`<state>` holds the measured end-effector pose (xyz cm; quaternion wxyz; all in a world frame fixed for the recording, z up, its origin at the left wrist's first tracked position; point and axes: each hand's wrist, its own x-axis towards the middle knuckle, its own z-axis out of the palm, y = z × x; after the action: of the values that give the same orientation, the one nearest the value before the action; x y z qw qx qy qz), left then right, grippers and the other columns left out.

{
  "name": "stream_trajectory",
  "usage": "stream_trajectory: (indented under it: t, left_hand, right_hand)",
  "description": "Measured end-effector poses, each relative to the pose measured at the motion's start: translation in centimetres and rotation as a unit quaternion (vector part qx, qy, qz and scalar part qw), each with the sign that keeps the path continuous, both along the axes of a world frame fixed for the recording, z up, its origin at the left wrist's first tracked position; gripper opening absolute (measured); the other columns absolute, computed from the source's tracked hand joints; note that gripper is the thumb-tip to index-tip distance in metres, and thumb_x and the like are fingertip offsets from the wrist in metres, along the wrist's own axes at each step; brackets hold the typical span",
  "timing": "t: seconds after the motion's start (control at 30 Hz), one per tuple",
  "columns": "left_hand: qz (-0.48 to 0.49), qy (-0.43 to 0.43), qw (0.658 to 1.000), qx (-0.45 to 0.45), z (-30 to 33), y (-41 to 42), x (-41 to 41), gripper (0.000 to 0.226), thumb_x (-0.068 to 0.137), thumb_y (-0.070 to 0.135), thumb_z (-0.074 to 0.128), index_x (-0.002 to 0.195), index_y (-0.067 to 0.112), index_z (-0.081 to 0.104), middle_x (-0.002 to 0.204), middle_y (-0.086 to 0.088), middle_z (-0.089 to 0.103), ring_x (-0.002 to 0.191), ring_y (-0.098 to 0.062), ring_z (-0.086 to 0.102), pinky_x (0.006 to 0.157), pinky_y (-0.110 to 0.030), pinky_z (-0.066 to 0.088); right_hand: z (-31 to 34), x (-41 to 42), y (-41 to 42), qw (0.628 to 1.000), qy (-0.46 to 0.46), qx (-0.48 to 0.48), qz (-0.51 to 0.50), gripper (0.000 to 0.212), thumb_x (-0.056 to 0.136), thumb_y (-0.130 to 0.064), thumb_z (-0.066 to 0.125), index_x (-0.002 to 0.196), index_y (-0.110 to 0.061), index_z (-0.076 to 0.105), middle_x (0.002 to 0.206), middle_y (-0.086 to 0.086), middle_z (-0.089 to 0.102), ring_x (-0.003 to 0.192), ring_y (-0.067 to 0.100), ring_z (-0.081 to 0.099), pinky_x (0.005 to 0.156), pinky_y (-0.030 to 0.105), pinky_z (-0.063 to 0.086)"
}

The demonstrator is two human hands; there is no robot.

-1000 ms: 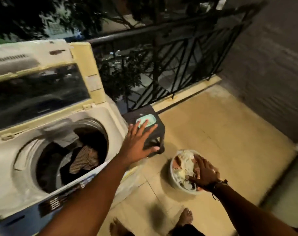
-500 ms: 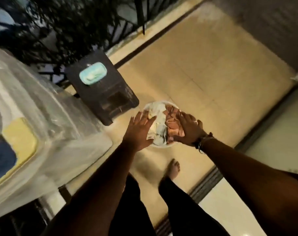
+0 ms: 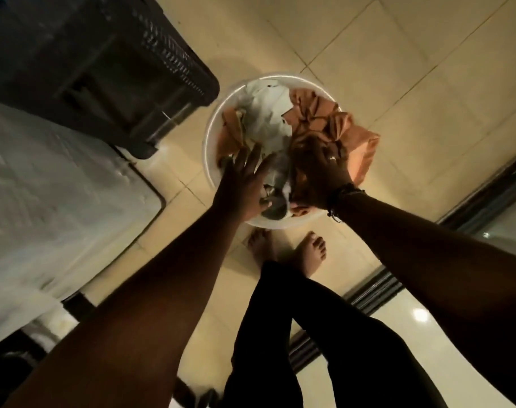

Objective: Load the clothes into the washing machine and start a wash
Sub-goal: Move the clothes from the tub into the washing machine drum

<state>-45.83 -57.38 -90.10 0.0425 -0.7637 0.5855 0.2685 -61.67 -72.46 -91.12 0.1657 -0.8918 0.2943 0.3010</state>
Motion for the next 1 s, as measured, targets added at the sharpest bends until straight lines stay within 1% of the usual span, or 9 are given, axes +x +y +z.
stream_trajectory:
  t: [0.07,0.17,0.27,0.4,0.47,0.6,0.73,0.9,1.0]
  left_hand:
    - [0.022,0.003,1.000,0.012,-2.8,-0.8,0.4,0.125,0.068,0.061,0.078,0.159,0.024,0.002,0.167,-0.012,0.006,0.152,-0.038,0.013,0.115,-0.063,0.025]
    - [0.068,-0.005,0.997,0.034,-6.2,-1.9,0.2,0.145,0.055,0.068,0.082,0.159,0.019,-0.006,0.167,-0.014,-0.002,0.149,-0.042,0.016,0.114,-0.063,0.027]
    - [0.076,-0.069,0.994,0.046,-7.5,-2.3,-0.6,0.150,0.048,0.059,0.089,0.159,0.020,-0.004,0.167,-0.014,-0.002,0.142,-0.047,0.026,0.107,-0.060,0.033]
    - [0.097,-0.064,0.992,0.044,-6.4,-2.7,-1.0,0.139,0.055,0.052,0.088,0.159,0.023,0.001,0.166,-0.013,0.010,0.134,-0.047,0.036,0.101,-0.061,0.035]
    - [0.099,-0.060,0.992,0.049,-5.3,-3.0,-0.5,0.130,0.061,0.053,0.085,0.159,0.026,0.004,0.160,-0.014,0.024,0.130,-0.043,0.041,0.099,-0.058,0.038]
    - [0.089,-0.014,0.993,0.071,-2.5,-3.9,-0.1,0.124,0.072,0.049,0.083,0.158,0.033,-0.005,0.152,-0.016,0.034,0.131,-0.043,0.042,0.101,-0.058,0.039]
    - [0.053,0.018,0.996,0.071,0.0,-4.6,-0.8,0.129,0.065,0.061,0.081,0.158,0.034,-0.005,0.143,-0.019,0.039,0.124,-0.043,0.048,0.100,-0.057,0.042]
    - [0.069,0.151,0.984,0.064,3.7,-4.9,-4.2,0.136,0.056,0.064,0.085,0.157,0.026,0.002,0.158,-0.013,0.021,0.140,-0.040,0.031,0.108,-0.055,0.039]
    - [0.118,0.201,0.972,0.042,6.0,-4.9,-5.5,0.141,0.050,0.065,0.087,0.155,0.027,0.002,0.160,-0.011,0.018,0.144,-0.037,0.027,0.111,-0.055,0.037]
  right_hand:
    - [-2.4,1.4,0.4,0.999,-0.003,-0.026,-0.026,0.119,0.060,-0.069,0.074,0.157,-0.037,0.012,0.160,0.018,0.017,0.137,0.055,0.029,0.102,0.070,0.032]
    - [-5.3,2.3,0.8,0.996,-0.031,-0.068,-0.058,0.084,0.086,-0.057,0.055,0.156,-0.035,0.013,0.158,0.021,0.019,0.136,0.053,0.030,0.099,0.066,0.038]
    - [-6.1,2.3,0.4,0.993,-0.057,-0.062,-0.078,0.074,0.088,-0.052,0.052,0.151,-0.024,0.025,0.148,0.020,0.036,0.120,0.048,0.048,0.085,0.055,0.047]
    - [-5.0,1.1,-0.6,0.988,-0.063,-0.001,-0.143,0.057,0.088,-0.046,0.064,0.136,-0.019,0.048,0.110,0.010,0.062,0.093,0.035,0.063,0.061,0.029,0.041]
    - [-3.5,0.9,-1.3,0.984,-0.079,-0.010,-0.160,0.056,0.087,-0.045,0.068,0.134,-0.024,0.046,0.093,0.003,0.063,0.076,0.027,0.062,0.054,0.027,0.038]
    - [0.3,-0.2,-2.4,0.985,-0.105,0.002,-0.139,0.057,0.089,-0.037,0.068,0.139,-0.019,0.045,0.100,0.007,0.065,0.074,0.022,0.056,0.058,0.031,0.045]
    - [4.3,-1.7,-2.7,0.983,-0.130,0.018,-0.131,0.062,0.082,-0.046,0.073,0.133,-0.019,0.050,0.100,0.013,0.067,0.080,0.031,0.063,0.060,0.032,0.044]
    - [9.3,-2.0,-2.1,0.974,-0.174,0.001,-0.144,0.053,0.079,-0.044,0.074,0.122,-0.018,0.057,0.087,0.011,0.068,0.073,0.033,0.063,0.057,0.030,0.037]
    - [12.6,-1.9,-2.0,0.969,-0.184,-0.001,-0.166,0.045,0.078,-0.043,0.073,0.116,-0.024,0.058,0.087,0.006,0.067,0.071,0.031,0.061,0.056,0.032,0.045]
